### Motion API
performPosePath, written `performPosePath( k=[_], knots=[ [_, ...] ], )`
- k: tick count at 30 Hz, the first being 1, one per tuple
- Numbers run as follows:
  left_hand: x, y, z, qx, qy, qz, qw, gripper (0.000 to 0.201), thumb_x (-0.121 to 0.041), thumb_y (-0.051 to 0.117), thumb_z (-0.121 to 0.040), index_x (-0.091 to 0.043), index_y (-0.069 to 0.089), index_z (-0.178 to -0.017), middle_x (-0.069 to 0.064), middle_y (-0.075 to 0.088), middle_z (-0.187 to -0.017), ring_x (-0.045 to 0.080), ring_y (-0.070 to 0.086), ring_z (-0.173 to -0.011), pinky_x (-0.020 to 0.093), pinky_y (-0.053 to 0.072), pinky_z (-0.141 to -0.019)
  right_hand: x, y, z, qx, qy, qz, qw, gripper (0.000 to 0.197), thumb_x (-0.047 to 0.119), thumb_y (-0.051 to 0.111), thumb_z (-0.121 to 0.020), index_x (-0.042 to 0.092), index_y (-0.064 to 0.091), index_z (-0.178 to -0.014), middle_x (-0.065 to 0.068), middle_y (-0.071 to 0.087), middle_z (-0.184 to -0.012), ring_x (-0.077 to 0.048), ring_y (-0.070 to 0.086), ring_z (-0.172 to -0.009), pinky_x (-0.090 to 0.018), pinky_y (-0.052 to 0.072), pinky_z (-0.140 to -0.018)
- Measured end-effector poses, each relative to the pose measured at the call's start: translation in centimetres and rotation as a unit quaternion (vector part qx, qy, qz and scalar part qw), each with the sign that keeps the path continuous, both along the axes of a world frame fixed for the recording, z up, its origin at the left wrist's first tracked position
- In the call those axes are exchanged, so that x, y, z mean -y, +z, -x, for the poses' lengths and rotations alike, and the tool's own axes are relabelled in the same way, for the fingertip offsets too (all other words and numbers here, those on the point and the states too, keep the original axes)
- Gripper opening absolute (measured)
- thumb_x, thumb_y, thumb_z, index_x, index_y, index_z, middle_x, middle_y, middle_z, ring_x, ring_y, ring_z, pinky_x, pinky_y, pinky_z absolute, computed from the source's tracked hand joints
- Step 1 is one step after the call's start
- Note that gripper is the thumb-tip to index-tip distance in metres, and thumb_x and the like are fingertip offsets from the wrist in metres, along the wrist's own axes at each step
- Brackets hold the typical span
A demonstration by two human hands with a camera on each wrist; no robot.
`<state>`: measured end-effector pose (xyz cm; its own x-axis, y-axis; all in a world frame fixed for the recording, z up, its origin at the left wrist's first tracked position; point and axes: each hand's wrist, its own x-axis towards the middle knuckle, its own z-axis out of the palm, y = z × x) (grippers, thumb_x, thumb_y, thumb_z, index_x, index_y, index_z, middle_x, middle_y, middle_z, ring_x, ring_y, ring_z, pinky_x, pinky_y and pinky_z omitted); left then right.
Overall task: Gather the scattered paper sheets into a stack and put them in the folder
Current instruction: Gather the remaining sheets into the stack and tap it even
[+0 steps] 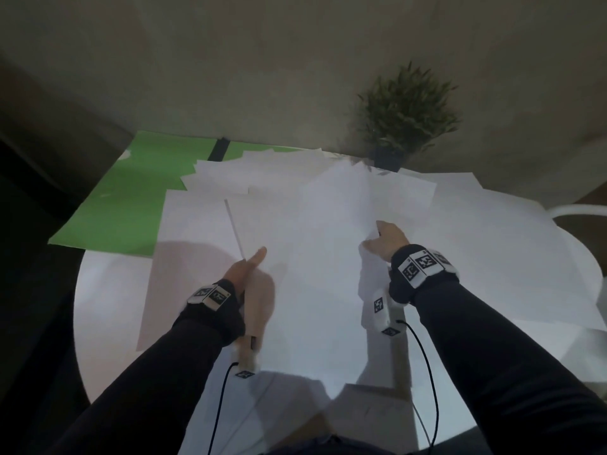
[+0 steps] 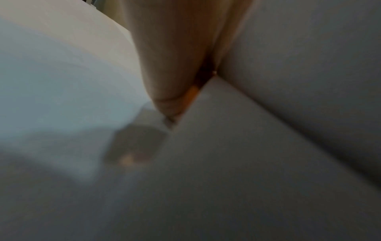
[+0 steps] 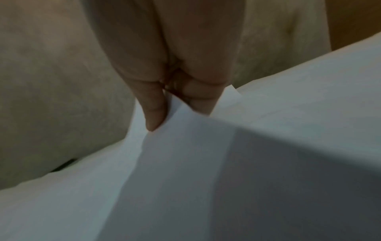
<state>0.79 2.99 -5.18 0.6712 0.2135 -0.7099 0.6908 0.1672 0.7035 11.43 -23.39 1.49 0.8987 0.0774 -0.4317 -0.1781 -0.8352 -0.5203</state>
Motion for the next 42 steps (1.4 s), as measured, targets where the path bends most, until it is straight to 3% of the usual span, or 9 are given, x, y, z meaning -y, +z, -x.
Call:
performPosePath(
  k=[3, 6, 10, 15, 19, 24, 28, 34, 42],
  knots=[
    [0.2, 0.4, -0.2, -0.001, -0.022, -0.008, 1.000, 0.049, -0.029, 0.074, -0.079, 0.005, 0.054, -0.107, 0.015, 0.059, -0.075, 0.028, 0.058, -0.062, 0.033, 0.049, -0.058, -1.0, -0.1, 0.7, 0.016, 0.042, 0.007, 0.999, 0.049, 0.014, 0.051, -0.095, 0.005, 0.037, -0.141, -0.014, 0.040, -0.145, -0.030, 0.037, -0.134, -0.029, 0.032, -0.103],
    [0.5, 0.3, -0.2, 0.037, -0.041, -0.071, 0.996, 0.042, 0.006, 0.071, -0.073, 0.008, 0.053, -0.111, 0.025, 0.062, -0.095, 0.036, 0.059, -0.085, 0.042, 0.051, -0.074, -2.0, -0.8, 1.4, 0.037, 0.024, -0.038, 0.998, 0.034, 0.012, 0.052, -0.092, 0.006, 0.053, -0.126, -0.014, 0.055, -0.128, -0.028, 0.050, -0.116, -0.024, 0.037, -0.083],
    [-0.2, 2.3, -0.2, 0.122, -0.031, -0.047, 0.991, 0.032, 0.016, 0.063, -0.073, -0.005, 0.061, -0.098, 0.012, 0.066, -0.087, 0.034, 0.060, -0.088, 0.037, 0.051, -0.075, -1.4, -1.9, 1.4, 0.043, -0.091, -0.096, 0.990, 0.023, 0.022, 0.068, -0.082, 0.008, 0.058, -0.097, -0.008, 0.060, -0.097, -0.027, 0.056, -0.098, -0.029, 0.045, -0.075],
    [-1.5, 7.2, -1.5, 0.239, -0.062, 0.002, 0.969, 0.039, 0.005, 0.070, -0.059, -0.006, 0.064, -0.096, 0.000, 0.074, -0.082, 0.018, 0.070, -0.076, 0.031, 0.057, -0.076, -0.7, 2.3, 2.0, -0.061, -0.147, -0.424, 0.892, 0.043, 0.013, 0.065, -0.088, 0.013, 0.045, -0.127, 0.001, 0.058, -0.110, -0.015, 0.058, -0.093, -0.023, 0.047, -0.083],
    [-0.5, 12.0, -3.4, 0.304, -0.042, -0.068, 0.949, 0.036, -0.001, 0.068, -0.079, -0.009, 0.060, -0.114, -0.006, 0.072, -0.091, 0.011, 0.070, -0.082, 0.035, 0.055, -0.083, -1.9, 6.8, 1.0, 0.058, -0.104, -0.407, 0.905, 0.033, 0.003, 0.062, -0.087, 0.002, 0.058, -0.120, -0.003, 0.066, -0.100, -0.020, 0.062, -0.090, -0.019, 0.051, -0.068],
    [1.7, 16.0, -5.1, 0.397, 0.072, -0.098, 0.910, 0.026, -0.024, 0.067, -0.085, -0.019, 0.059, -0.110, -0.001, 0.066, -0.112, 0.018, 0.062, -0.107, 0.037, 0.047, -0.100, -4.0, 10.4, 0.8, 0.240, -0.144, -0.416, 0.866, 0.023, 0.010, 0.060, -0.090, 0.011, 0.061, -0.112, 0.000, 0.064, -0.104, -0.015, 0.061, -0.096, -0.024, 0.050, -0.086],
    [3.0, 16.8, -5.0, 0.433, 0.146, -0.078, 0.886, 0.019, -0.021, 0.065, -0.087, -0.021, 0.052, -0.100, -0.013, 0.060, -0.100, -0.007, 0.059, -0.088, 0.005, 0.046, -0.080, -4.6, 10.6, 1.9, 0.298, -0.163, -0.497, 0.798, 0.020, 0.008, 0.059, -0.091, 0.015, 0.056, -0.109, 0.004, 0.063, -0.102, -0.003, 0.060, -0.092, -0.010, 0.048, -0.081],
    [2.5, 14.3, -3.6, 0.427, 0.111, -0.098, 0.892, 0.034, -0.026, 0.080, -0.068, -0.023, 0.064, -0.098, -0.010, 0.070, -0.093, 0.008, 0.067, -0.088, 0.033, 0.053, -0.087, -3.2, 7.8, 2.8, 0.271, -0.152, -0.436, 0.845, 0.027, 0.018, 0.070, -0.083, 0.014, 0.062, -0.109, 0.002, 0.067, -0.102, -0.013, 0.064, -0.097, -0.022, 0.052, -0.084],
    [2.5, 14.1, -3.7, 0.427, 0.112, -0.112, 0.891, 0.044, -0.023, 0.080, -0.068, -0.019, 0.060, -0.107, -0.006, 0.069, -0.100, 0.011, 0.066, -0.093, 0.032, 0.052, -0.089, -2.9, 8.3, 2.4, 0.251, -0.151, -0.467, 0.834, 0.025, 0.011, 0.068, -0.085, 0.011, 0.060, -0.108, 0.005, 0.065, -0.097, 0.002, 0.062, -0.084, -0.009, 0.050, -0.071]
  ],
)
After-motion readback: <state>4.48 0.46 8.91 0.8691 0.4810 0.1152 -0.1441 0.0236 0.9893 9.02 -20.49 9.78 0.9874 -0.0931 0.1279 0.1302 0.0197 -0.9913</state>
